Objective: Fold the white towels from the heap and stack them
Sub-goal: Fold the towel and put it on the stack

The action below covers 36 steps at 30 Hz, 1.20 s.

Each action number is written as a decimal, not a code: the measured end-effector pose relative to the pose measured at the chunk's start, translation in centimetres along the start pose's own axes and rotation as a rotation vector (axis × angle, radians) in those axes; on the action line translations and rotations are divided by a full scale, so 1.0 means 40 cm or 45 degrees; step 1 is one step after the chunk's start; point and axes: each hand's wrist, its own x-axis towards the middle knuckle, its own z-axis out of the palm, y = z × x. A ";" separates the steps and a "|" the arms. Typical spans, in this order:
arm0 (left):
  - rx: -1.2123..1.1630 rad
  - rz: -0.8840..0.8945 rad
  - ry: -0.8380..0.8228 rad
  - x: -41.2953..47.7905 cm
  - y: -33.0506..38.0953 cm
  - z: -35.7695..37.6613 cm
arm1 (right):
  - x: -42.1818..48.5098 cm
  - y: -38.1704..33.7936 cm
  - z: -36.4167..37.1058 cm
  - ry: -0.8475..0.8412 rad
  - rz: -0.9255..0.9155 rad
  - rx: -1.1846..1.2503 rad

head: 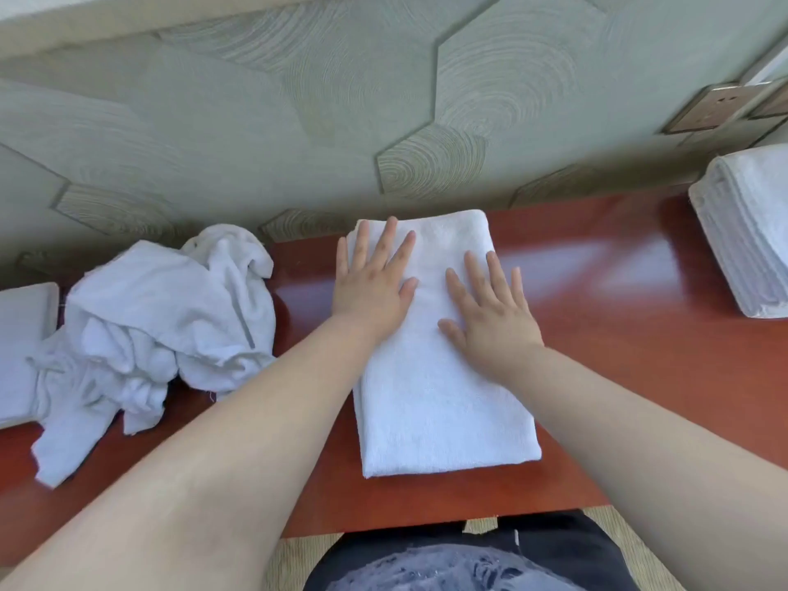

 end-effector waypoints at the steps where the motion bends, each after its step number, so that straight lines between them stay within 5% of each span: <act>1: 0.053 0.100 -0.021 0.045 -0.011 -0.012 | -0.029 -0.018 -0.001 0.035 0.000 0.007; 6: 0.067 -0.046 -0.177 0.154 -0.086 -0.004 | -0.227 -0.074 0.097 -0.102 -0.545 -0.047; 11: 0.065 -0.246 0.018 0.075 -0.121 0.009 | -0.225 0.071 0.105 -0.162 -0.625 -0.182; 14: -0.029 -0.523 -0.058 -0.005 -0.145 0.014 | -0.183 0.154 0.056 -0.157 -0.433 -0.286; 18: -0.284 -0.958 -0.251 -0.119 -0.128 0.036 | -0.136 0.239 -0.055 -0.190 0.265 -0.274; 22: -0.401 -0.886 -0.366 -0.231 -0.070 0.069 | -0.138 0.234 -0.108 -0.057 0.709 0.387; 28: -0.533 -0.842 -0.359 -0.283 -0.034 0.054 | -0.161 0.188 -0.064 -0.023 0.859 0.677; 36: -0.751 -0.758 -0.335 -0.356 -0.029 0.073 | -0.259 0.247 0.003 -0.068 0.785 0.545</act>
